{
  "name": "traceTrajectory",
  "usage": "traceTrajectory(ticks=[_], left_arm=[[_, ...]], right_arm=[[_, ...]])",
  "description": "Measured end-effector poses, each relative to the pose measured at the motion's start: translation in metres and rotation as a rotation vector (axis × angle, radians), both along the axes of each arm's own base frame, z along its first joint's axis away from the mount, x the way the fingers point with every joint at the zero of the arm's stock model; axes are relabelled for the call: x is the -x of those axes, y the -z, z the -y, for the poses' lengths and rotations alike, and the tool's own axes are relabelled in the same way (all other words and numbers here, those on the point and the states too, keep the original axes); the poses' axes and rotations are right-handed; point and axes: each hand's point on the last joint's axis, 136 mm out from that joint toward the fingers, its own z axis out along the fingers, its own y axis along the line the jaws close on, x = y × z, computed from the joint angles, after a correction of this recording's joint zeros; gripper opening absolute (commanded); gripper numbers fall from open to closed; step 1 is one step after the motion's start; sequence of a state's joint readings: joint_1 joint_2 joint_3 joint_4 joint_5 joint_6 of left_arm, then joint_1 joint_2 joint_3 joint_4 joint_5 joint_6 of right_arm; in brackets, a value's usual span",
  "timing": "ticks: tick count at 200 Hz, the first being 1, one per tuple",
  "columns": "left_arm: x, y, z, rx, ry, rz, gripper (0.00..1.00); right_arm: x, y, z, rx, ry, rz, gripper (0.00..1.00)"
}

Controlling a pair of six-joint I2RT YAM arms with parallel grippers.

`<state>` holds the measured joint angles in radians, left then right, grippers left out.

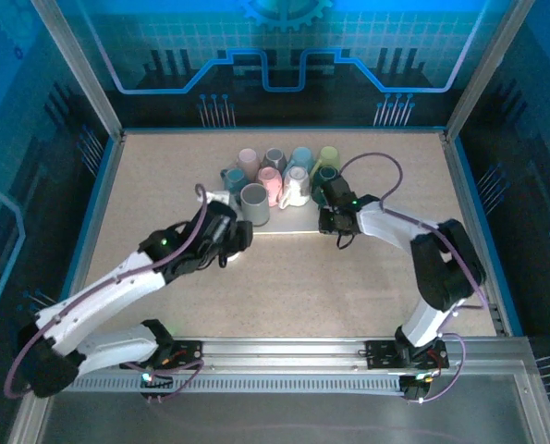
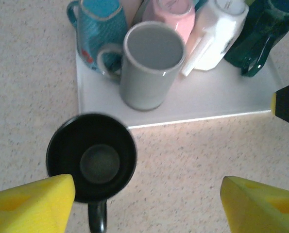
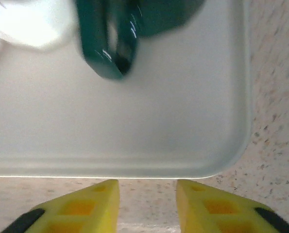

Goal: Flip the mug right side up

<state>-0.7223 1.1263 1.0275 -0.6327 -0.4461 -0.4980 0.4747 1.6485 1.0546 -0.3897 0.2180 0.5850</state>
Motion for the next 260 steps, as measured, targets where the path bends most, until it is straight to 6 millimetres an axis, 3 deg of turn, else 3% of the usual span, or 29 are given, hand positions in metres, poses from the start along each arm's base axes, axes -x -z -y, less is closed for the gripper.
traceTrajectory(ticks=[18,32,59,87,122,200,260], left_arm=[[-0.022,-0.011,0.013,0.000,-0.007,-0.013,0.93],[-0.038,-0.015,0.026,0.005,-0.015,-0.037,0.96],[-0.071,-0.016,0.045,0.030,-0.117,-0.124,0.99],[-0.094,0.003,0.048,0.062,-0.292,-0.245,0.99],[-0.097,0.035,0.036,0.118,-0.484,-0.371,0.99],[-0.117,0.050,0.019,0.359,-0.760,-0.406,0.99],[-0.139,0.075,0.024,0.402,-0.851,-0.449,0.99]], right_arm=[[-0.001,-0.040,-0.005,-0.047,-0.007,0.104,0.61],[0.004,-0.064,-0.009,-0.070,-0.019,0.161,0.63],[0.018,-0.085,-0.009,-0.078,-0.013,0.205,0.64],[0.034,-0.084,0.005,-0.044,0.046,0.197,0.65],[0.045,-0.081,0.017,-0.020,0.095,0.194,0.65],[0.049,-0.074,0.022,-0.002,0.109,0.192,0.66],[0.051,-0.065,0.024,0.008,0.108,0.177,0.67]])
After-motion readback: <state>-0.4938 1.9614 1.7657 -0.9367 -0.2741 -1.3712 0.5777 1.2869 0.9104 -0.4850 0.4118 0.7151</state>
